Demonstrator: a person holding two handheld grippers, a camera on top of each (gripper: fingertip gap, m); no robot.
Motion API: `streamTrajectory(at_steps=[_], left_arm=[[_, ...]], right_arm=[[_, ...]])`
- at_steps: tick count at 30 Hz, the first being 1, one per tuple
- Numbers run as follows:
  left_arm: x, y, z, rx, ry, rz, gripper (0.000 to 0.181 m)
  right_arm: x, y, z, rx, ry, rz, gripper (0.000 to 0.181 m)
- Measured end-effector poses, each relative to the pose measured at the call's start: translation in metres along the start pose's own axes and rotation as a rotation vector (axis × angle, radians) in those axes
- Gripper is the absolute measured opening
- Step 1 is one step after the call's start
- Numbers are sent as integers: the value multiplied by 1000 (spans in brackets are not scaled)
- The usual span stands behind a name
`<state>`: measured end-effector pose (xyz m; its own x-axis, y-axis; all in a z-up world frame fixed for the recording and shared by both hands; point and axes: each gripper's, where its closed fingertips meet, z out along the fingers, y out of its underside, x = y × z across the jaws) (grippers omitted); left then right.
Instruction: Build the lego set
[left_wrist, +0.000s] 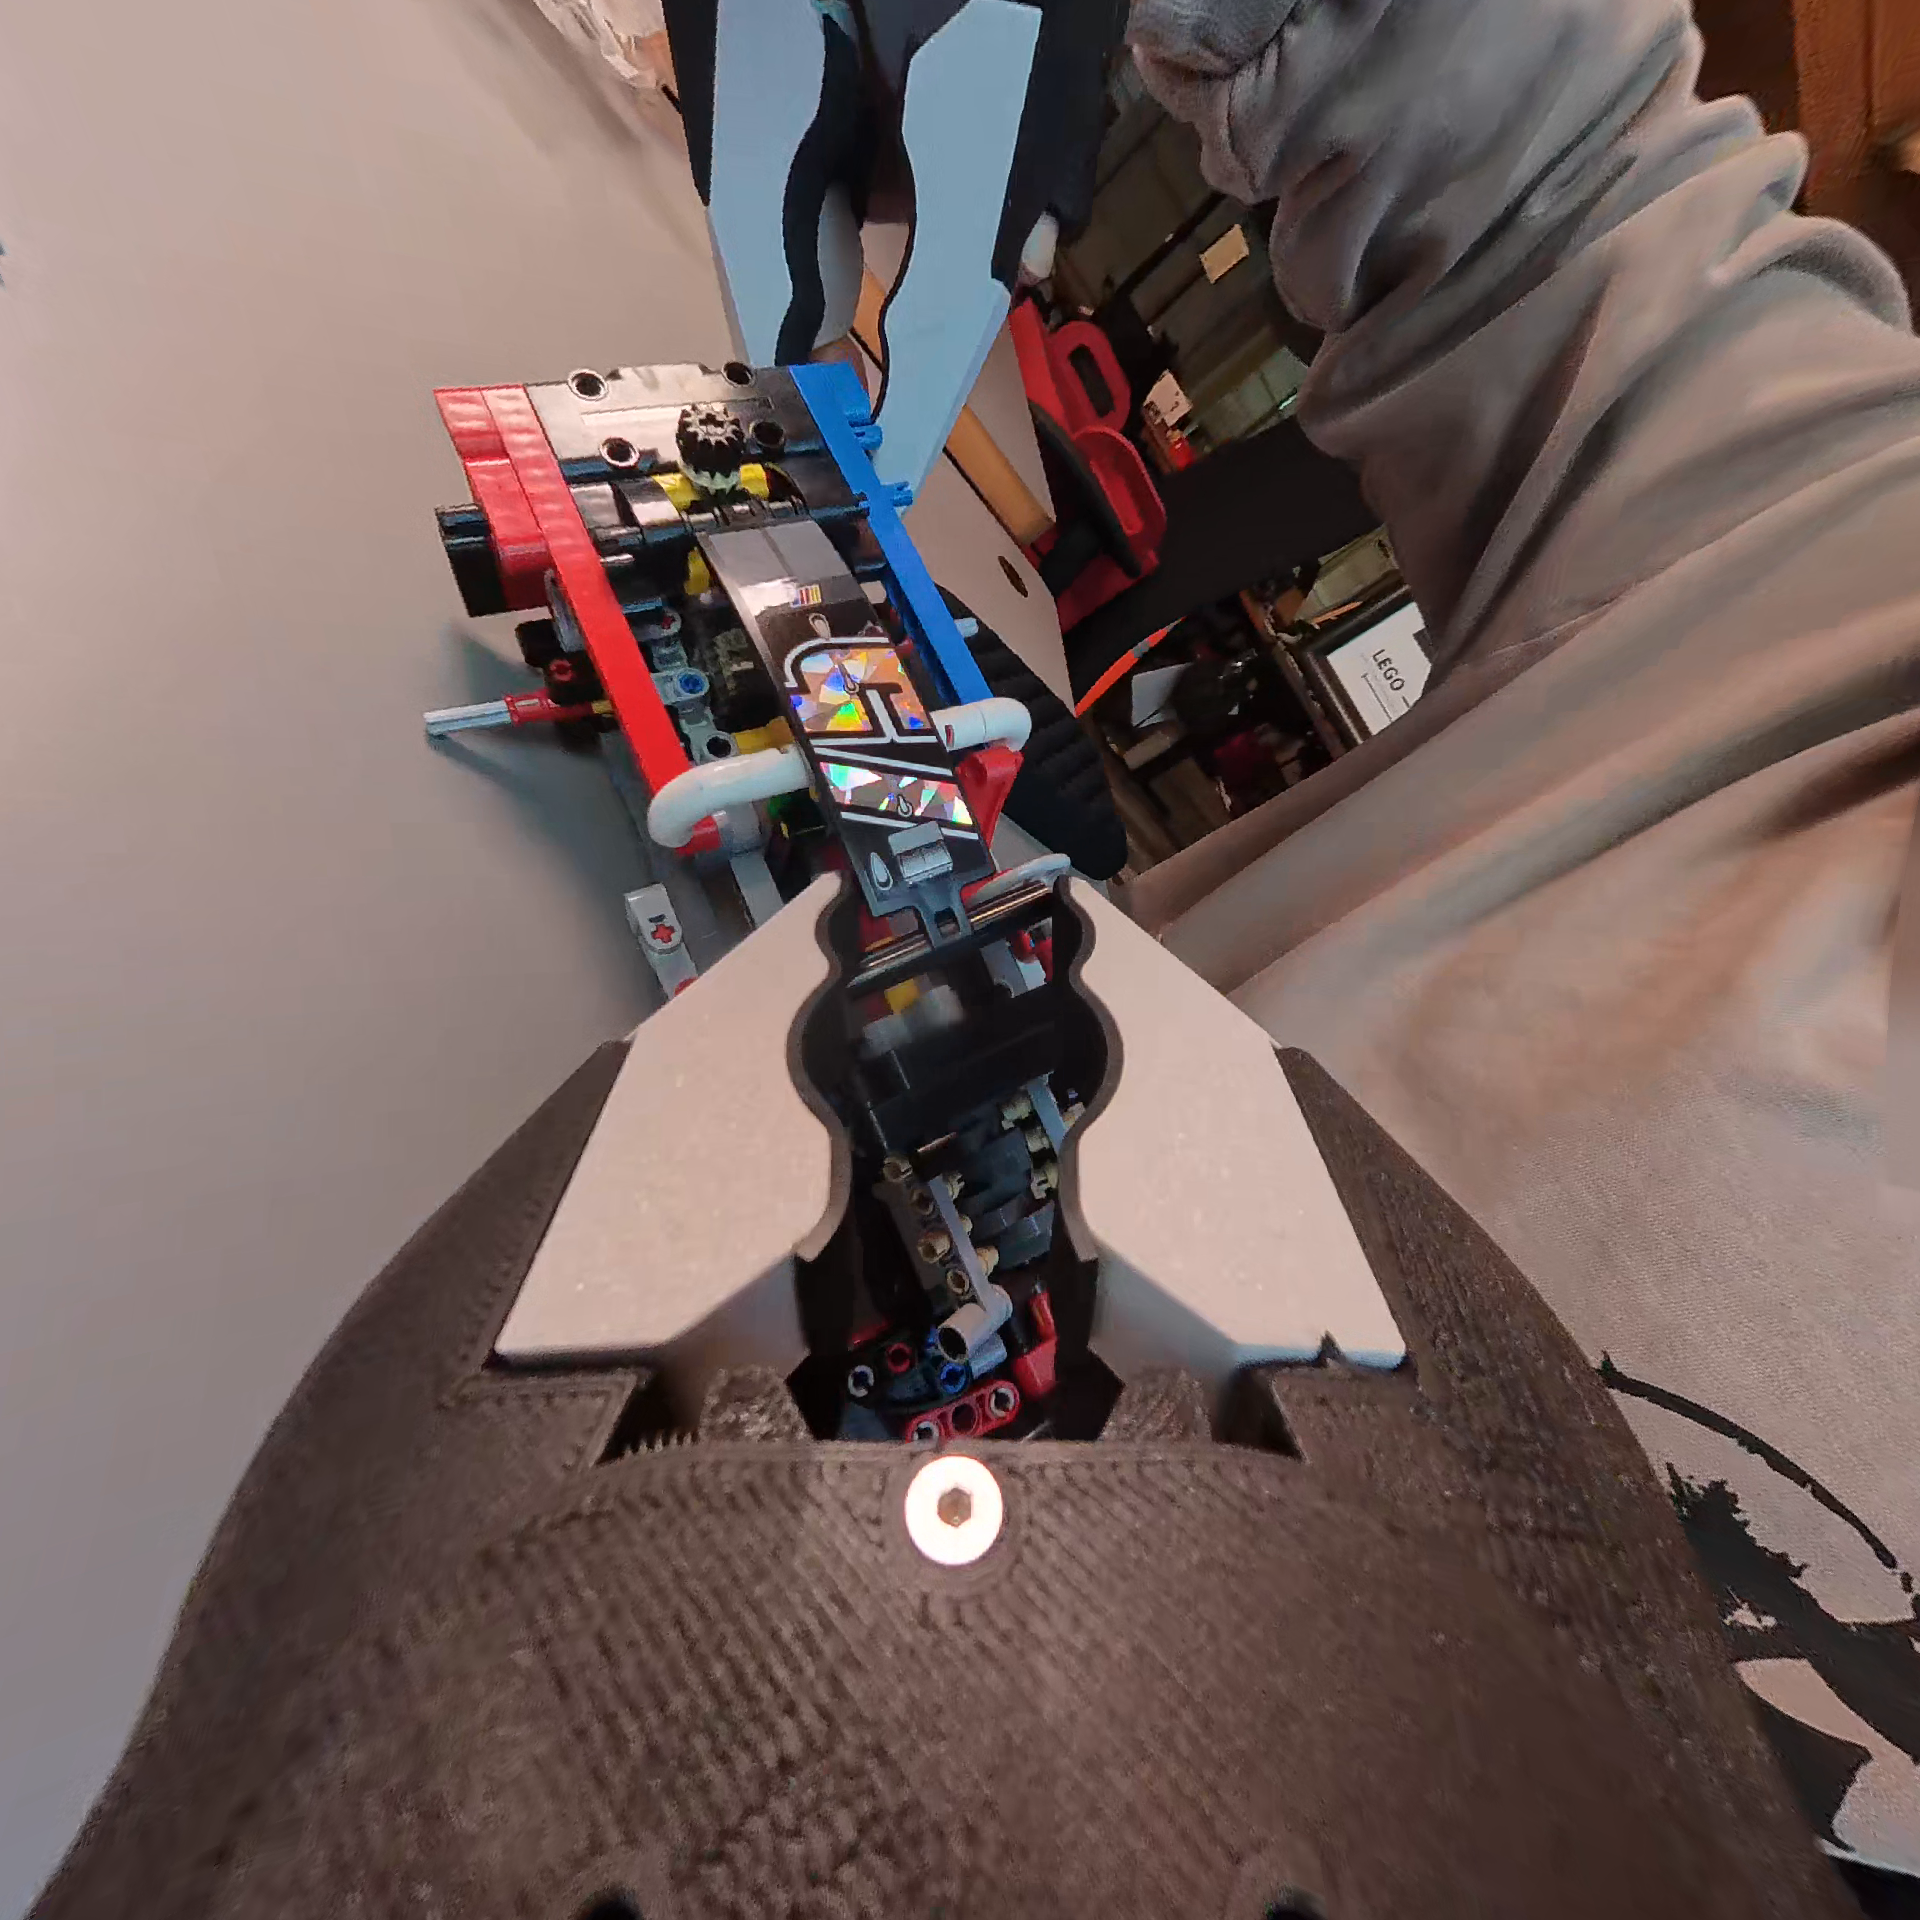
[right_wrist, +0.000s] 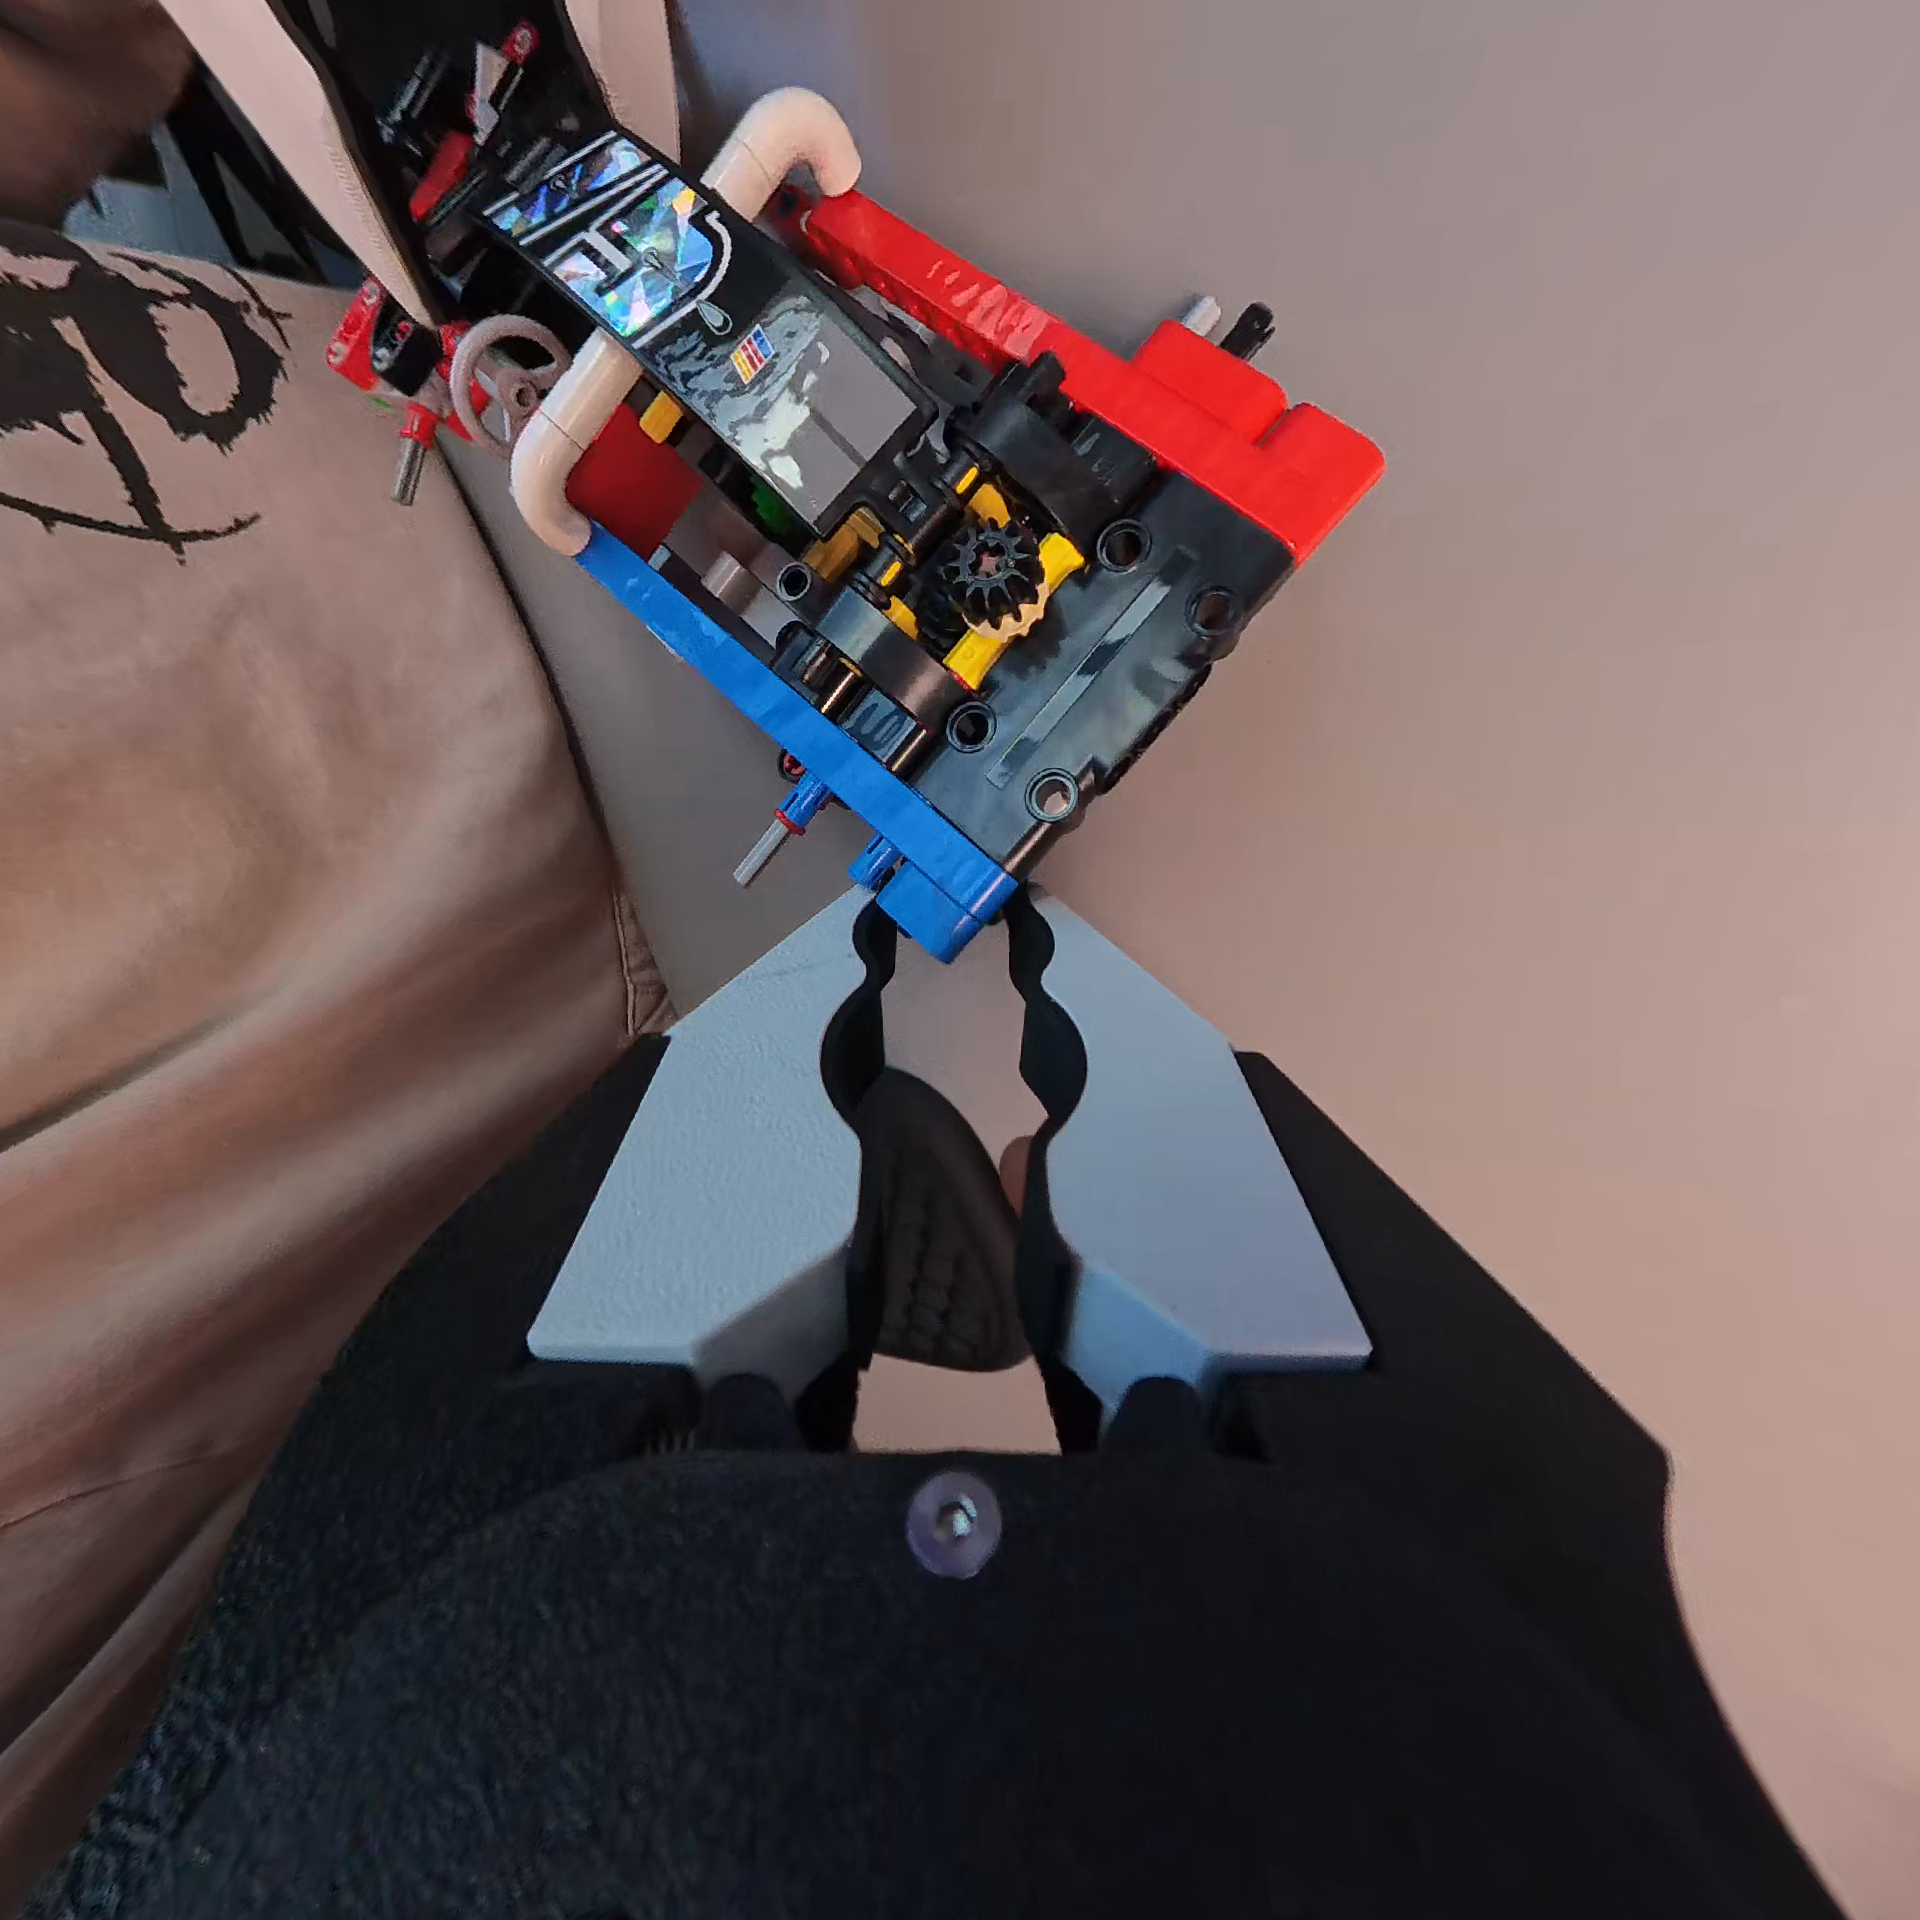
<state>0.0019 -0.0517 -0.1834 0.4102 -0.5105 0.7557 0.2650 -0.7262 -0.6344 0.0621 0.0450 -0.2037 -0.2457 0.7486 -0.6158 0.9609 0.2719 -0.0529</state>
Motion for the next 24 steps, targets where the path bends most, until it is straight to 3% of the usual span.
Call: streamTrajectory(at_steps=[7,11,15,17,19,24], left_arm=[[1,-1,-4,-1,-84,59,36],[9,7,-15,-60,-238,176,76],[-1,33,-19,-237,-470,268,95],[-14,39,-19,-286,-558,293,82],[-10,47,-12,-324,-491,244,62],[-7,46,-7,-316,-387,155,62]], right_arm=[[-12,6,4,111,-55,46,14],[-15,12,9,108,-48,75,13],[-19,12,10,107,-52,106,13],[-21,10,11,97,-46,108,13],[-22,10,11,86,-30,103,13],[-25,13,7,73,-15,112,13]])
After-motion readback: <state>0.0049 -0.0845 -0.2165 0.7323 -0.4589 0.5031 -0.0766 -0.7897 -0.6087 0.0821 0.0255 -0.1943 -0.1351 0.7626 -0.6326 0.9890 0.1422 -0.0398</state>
